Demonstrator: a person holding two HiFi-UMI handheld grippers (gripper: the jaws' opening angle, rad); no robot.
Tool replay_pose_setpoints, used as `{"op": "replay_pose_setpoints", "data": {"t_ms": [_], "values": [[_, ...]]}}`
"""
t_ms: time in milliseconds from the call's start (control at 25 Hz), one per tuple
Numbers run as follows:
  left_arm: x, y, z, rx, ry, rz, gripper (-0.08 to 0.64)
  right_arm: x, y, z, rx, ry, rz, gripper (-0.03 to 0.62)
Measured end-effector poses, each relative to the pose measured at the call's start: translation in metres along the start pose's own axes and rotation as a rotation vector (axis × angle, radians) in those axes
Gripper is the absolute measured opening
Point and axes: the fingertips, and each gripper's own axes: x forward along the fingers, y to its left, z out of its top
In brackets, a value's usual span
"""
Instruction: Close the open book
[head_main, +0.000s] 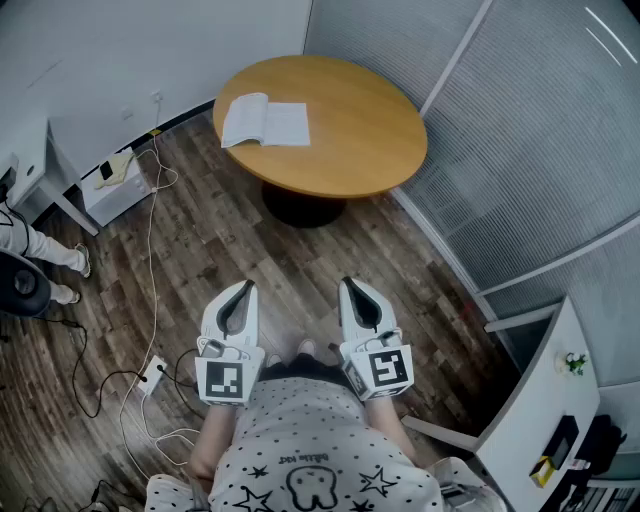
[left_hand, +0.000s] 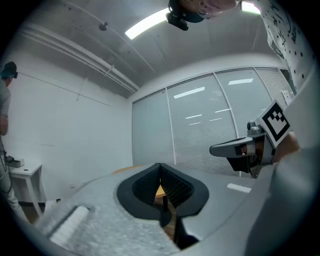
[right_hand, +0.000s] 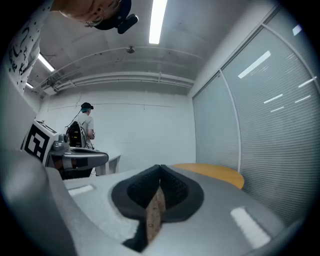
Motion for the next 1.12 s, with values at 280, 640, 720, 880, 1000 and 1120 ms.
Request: {"op": "replay_pose_setpoints", "data": {"t_ms": [280,640,720,880,1000,1120], "values": [[0.000,0.009,-0.004,0.013,0.003,0.001,0.008,0.004,0.004,0.001,-0.005,0.002,-0.009,0.005],[0.000,0.010,-0.006,-0.005,0.016,-0.005,0.008,0.004,0.007,-0.004,-0.008,0.022,-0.013,0.005],[-0.003,0.012,-0.009,0.004,0.021,-0.005,0.008,0.003,0.009,-0.003,-0.003,0.016,-0.012,0.005],[-0.007,0.017,-0.013,0.017,0.022,-0.007,0.008,0.001,0.011,-0.004,0.016,0.008,-0.023,0.005],[-0.011,0.021,-0.020,0.026,0.038,-0.006,0.008,-0.004,0.011,-0.009,0.030,0.021,-0.039,0.005],[-0.013,0.024,-0.026,0.019,0.053,-0.002,0.008,-0.009,0.011,-0.014,0.041,0.036,-0.049,0.005]]}}
